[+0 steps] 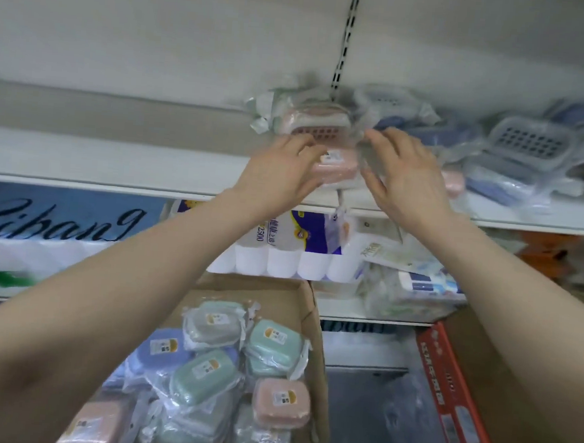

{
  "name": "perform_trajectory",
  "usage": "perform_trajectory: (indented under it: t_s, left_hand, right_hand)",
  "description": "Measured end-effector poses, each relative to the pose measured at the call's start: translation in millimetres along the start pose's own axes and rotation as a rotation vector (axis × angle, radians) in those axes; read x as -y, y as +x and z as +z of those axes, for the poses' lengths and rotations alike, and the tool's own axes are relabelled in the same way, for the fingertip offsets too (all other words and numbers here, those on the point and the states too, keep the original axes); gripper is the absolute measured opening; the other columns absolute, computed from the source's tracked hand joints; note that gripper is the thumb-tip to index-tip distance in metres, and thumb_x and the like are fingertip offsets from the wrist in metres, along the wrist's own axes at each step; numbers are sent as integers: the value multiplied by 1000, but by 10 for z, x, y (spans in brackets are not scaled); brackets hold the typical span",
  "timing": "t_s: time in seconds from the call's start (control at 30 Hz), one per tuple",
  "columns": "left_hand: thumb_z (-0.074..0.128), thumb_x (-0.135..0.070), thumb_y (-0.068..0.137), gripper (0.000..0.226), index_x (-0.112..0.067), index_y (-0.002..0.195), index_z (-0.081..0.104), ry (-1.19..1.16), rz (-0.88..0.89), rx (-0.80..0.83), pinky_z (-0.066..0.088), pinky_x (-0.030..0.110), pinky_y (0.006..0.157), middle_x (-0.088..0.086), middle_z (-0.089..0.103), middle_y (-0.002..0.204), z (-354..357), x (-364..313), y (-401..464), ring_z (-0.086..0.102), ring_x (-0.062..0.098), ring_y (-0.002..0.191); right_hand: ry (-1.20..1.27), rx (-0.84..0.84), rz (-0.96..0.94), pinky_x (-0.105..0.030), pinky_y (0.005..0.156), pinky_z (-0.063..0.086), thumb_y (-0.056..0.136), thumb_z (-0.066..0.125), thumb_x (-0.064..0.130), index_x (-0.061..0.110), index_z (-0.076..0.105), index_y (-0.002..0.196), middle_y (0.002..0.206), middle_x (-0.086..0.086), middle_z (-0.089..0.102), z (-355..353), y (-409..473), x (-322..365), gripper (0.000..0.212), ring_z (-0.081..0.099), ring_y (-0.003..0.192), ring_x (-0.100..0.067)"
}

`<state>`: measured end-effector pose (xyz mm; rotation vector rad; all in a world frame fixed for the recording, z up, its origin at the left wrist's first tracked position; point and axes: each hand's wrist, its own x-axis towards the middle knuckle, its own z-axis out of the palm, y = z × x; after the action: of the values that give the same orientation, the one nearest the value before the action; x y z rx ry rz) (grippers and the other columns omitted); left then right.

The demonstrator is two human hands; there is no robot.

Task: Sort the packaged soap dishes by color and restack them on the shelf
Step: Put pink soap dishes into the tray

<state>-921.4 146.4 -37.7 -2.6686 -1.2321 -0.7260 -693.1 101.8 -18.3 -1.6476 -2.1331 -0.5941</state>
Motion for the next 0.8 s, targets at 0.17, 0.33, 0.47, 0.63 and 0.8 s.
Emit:
perform_trajectory:
  t_s: [0.17,0.33,0.47,0.63,0.8]
  left_hand:
    - [39,-61,87,65,-14,131,49,131,-111,144,42,44,98,12,52,129,297,-107,304,47,35,119]
    - [39,-67,78,61,-20,115,51,49,-163,67,45,45,94,11,58,111,376,-34,234,53,34,108]
    - [43,-72,76,64,-19,111,52,97,-188,30,46,42,85,9,58,105,248,6,57,55,31,94]
    - [49,-74,74,76,-16,123,49,136,-387,-62,50,43,79,13,53,110,47,278,-371,56,35,90]
    - [64,-63,77,78,-15,136,43,167,-657,-109,48,50,86,22,50,121,-111,497,-605,53,42,104]
  right_hand:
    - [79,96,-29,-53,99,45,95,51,34,15,37,148,147,-18,44,75,473,-275,59,49,124,-42]
    - [156,236,-150,-43,114,29,102,42,34,16,28,153,157,-11,32,269,987,-239,56,32,141,-31]
    - [156,332,-235,-43,99,38,100,43,35,24,36,145,145,-8,45,502,1202,-162,46,45,127,-31]
    - [89,282,-179,-43,93,38,97,40,52,15,52,131,130,-15,49,565,1267,-141,51,46,118,-35]
    - [246,291,-193,-35,88,38,81,61,66,21,61,91,108,-4,50,419,1152,-60,46,46,104,-25]
